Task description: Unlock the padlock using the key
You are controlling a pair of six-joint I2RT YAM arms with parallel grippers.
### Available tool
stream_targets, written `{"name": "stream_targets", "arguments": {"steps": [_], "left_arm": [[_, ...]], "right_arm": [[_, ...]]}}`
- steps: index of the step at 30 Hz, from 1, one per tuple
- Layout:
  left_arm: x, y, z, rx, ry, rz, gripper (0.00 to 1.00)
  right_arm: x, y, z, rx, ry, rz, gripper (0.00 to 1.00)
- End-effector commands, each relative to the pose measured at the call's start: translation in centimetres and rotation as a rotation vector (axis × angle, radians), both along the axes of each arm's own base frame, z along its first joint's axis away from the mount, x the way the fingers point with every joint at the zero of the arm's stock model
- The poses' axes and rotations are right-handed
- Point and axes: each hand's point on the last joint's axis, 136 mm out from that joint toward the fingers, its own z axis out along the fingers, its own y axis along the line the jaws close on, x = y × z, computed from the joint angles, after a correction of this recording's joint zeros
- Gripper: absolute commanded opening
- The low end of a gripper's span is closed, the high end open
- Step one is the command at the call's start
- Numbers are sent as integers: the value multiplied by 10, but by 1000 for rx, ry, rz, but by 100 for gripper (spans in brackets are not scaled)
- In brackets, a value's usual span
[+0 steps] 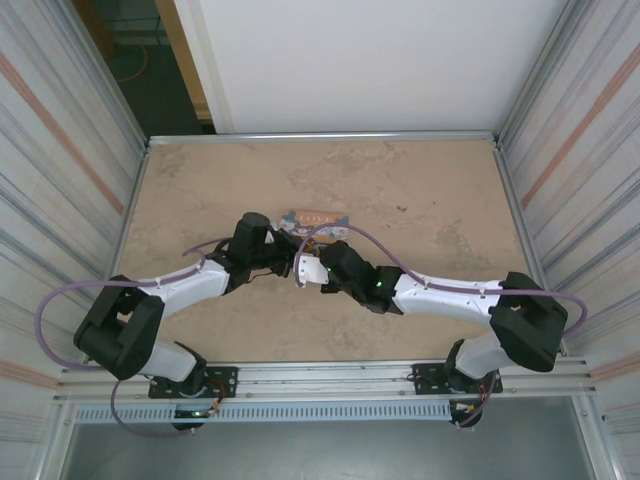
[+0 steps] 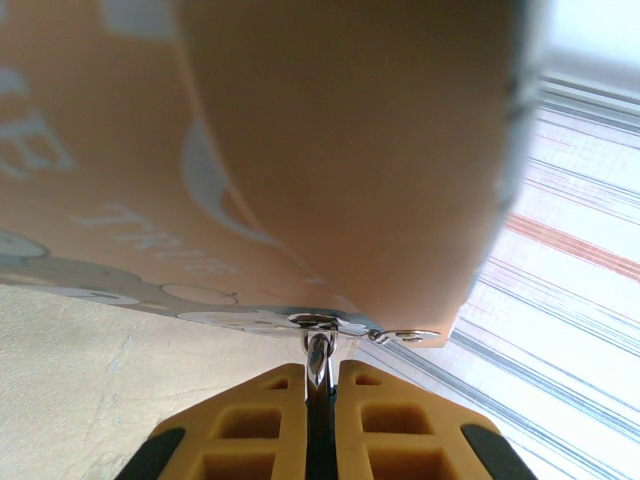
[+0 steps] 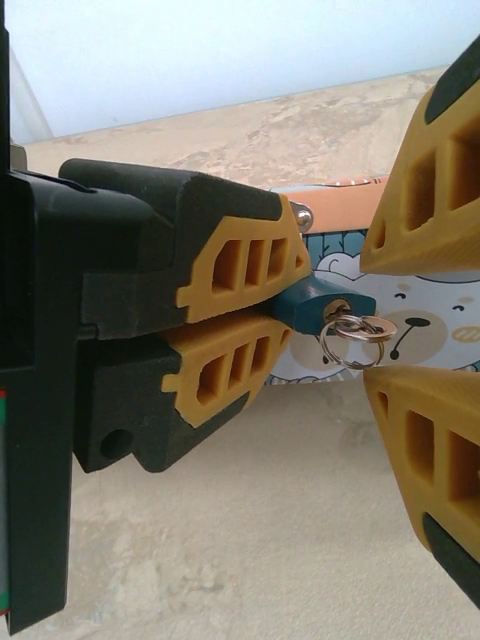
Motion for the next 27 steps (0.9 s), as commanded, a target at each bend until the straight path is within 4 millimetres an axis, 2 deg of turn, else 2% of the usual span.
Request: {"name": "stream_targets", "arguments": {"steps": [1, 15, 23, 27], "left_arm": [[0, -6, 26, -47, -70, -25, 0], [0, -7, 25, -53, -69, -25, 0], [-1, -7, 24, -55, -67, -24, 0], [-1, -7, 23, -56, -64, -21, 0]], "right_arm": [[9, 9, 14, 55, -16, -15, 26], [14, 14, 12, 103, 7, -49, 14], [13, 14, 11, 147, 35, -83, 1], [13, 12, 9, 157, 43, -99, 0]]}}
